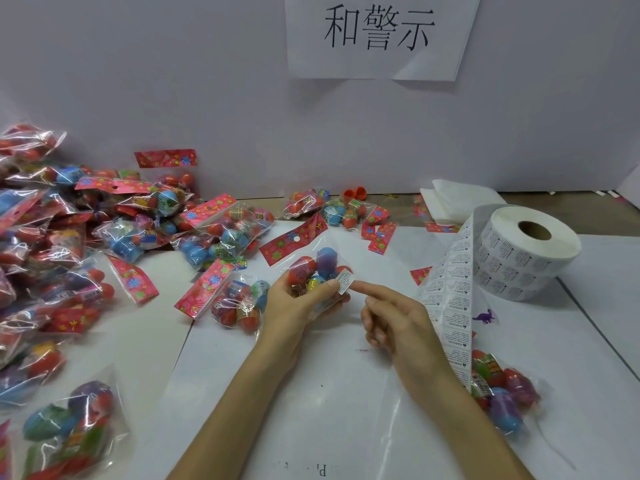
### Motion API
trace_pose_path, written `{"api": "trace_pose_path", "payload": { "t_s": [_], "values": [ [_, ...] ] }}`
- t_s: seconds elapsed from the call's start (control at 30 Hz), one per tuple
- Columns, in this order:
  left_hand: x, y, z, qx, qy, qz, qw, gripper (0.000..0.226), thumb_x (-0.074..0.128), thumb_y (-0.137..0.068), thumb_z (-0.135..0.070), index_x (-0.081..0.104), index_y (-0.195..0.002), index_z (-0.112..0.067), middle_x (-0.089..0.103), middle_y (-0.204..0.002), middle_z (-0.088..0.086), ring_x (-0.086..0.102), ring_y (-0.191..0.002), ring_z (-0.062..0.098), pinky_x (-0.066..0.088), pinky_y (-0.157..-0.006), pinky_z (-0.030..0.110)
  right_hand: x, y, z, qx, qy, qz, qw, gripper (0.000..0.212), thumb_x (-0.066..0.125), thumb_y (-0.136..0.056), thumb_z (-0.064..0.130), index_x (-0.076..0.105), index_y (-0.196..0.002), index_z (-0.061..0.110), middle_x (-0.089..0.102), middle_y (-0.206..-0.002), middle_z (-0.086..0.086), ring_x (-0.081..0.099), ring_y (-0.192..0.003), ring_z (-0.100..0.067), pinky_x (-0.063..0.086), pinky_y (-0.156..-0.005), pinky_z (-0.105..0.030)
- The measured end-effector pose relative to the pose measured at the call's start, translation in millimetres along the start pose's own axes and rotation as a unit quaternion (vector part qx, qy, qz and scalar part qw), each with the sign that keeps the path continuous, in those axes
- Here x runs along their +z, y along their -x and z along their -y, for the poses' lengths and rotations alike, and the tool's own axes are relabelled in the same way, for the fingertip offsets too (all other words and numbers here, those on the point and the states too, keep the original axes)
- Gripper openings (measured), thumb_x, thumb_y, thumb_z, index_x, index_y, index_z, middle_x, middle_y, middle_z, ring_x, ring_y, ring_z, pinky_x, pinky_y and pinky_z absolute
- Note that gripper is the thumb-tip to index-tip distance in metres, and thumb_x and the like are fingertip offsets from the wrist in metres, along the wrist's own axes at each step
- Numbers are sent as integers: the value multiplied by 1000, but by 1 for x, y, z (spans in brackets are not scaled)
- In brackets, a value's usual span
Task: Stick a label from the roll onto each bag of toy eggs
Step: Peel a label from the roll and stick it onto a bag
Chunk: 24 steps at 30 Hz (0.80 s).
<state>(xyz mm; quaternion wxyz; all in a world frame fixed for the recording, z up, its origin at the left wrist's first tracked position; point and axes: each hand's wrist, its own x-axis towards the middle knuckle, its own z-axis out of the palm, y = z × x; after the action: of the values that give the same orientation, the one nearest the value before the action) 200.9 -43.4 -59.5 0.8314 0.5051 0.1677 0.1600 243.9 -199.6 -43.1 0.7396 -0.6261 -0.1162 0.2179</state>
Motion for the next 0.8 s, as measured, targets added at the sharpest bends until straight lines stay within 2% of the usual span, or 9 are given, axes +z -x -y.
{"api": "trace_pose_path", "payload": {
  "t_s": [0.13,0.27,0.37,0.5,0.6,0.8],
  "values": [
    [2,0,2,3,-6,-25,1000,36,81,-83,-5,68,-117,-8,79,-105,13,77,-91,35,62,-73,30,-4,-2,1,9,10,-2,1000,36,46,-99,-3,76,-112,12,52,-61,-5,38,-49,-12,40,-53,-23],
    [-1,-2,1,-6,41,-38,998,30,75,-87,-1,69,-116,-6,79,-105,14,77,-91,35,62,-72,30,-7,-2,0,11,26,-30,999,34,51,-98,-3,74,-115,14,53,-61,-5,39,-49,-13,38,-58,-29],
    [-1,-1,0,-9,17,-8,1000,34,76,-86,-4,68,-119,-6,78,-109,14,77,-92,35,62,-73,30,-8,2,5,-17,29,-10,999,39,51,-96,-2,77,-112,22,52,-63,-5,39,-53,-13,37,-56,-27],
    [0,2,0,-10,-8,43,999,54,82,-77,-18,65,-126,-4,76,-117,15,75,-102,35,62,-79,33,-3,6,7,-30,40,39,998,42,51,-95,-5,79,-111,23,50,-62,-4,37,-54,-14,33,-52,-24],
    [-2,2,0,-10,-20,67,998,51,86,-77,-15,66,-123,-4,76,-115,15,75,-102,33,61,-80,34,-1,6,6,-18,27,42,999,41,51,-95,-4,78,-111,21,50,-62,-5,36,-53,-14,31,-51,-25],
    [-3,0,0,-17,-21,82,996,47,80,-80,-14,67,-124,-7,76,-117,15,75,-104,33,61,-82,34,1,5,4,-10,-10,35,999,43,49,-97,-4,79,-111,24,50,-64,-6,35,-51,-11,31,-49,-21]
  ]
}}
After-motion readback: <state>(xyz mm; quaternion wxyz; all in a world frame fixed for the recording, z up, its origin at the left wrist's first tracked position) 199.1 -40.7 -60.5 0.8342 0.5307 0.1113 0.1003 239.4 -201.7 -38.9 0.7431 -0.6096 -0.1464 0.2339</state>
